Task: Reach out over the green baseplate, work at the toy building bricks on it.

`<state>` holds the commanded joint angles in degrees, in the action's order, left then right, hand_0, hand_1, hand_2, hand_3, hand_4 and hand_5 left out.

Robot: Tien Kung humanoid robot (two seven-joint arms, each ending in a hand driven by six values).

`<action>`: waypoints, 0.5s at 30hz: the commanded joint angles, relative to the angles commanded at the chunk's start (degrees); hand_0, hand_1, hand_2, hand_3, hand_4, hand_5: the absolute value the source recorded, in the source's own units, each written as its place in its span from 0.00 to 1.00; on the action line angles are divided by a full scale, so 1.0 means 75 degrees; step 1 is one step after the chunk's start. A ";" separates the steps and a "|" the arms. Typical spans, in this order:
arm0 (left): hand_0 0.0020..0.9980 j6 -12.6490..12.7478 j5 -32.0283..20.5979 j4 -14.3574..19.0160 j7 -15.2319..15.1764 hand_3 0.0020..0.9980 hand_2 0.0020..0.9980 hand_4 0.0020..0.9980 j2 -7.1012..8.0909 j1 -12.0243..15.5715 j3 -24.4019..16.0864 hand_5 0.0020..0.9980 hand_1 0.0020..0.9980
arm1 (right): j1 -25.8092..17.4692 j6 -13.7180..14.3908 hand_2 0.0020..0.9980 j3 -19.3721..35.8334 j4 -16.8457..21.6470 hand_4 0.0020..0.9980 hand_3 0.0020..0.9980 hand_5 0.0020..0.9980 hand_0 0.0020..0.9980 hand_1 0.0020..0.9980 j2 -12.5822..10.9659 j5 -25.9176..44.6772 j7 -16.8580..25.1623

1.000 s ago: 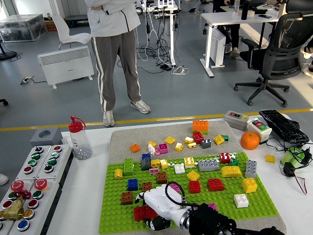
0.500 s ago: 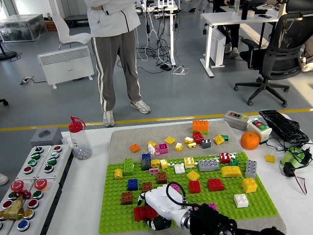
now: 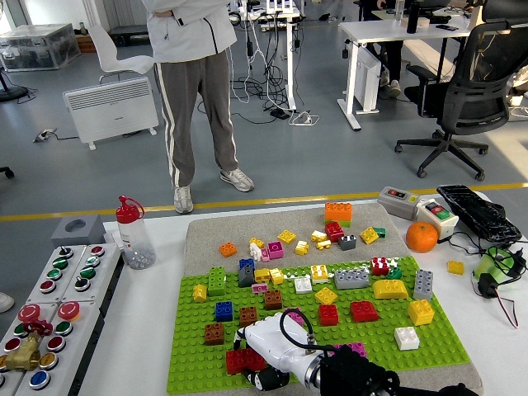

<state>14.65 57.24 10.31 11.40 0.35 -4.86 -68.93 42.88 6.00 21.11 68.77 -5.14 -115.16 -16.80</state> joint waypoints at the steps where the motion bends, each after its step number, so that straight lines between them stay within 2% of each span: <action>1: 0.66 0.0000 0.0003 0.0000 0.0001 0.44 0.55 0.24 -0.0001 0.0002 -0.0001 1.00 0.61 | -0.0001 0.0000 0.56 -0.0003 -0.0002 0.64 0.62 0.22 0.42 0.53 0.0000 -0.0002 -0.0001; 15: 0.66 -0.0005 -0.0021 0.0000 -0.0007 0.44 0.55 0.24 0.0001 0.0025 0.0013 1.00 0.61 | -0.0014 0.0155 0.52 -0.0020 0.0001 0.61 0.57 0.19 0.39 0.49 0.0007 -0.0002 0.0021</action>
<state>14.61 57.08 10.31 11.35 0.36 -4.67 -68.83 42.78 7.16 20.96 68.77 -5.09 -115.18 -16.65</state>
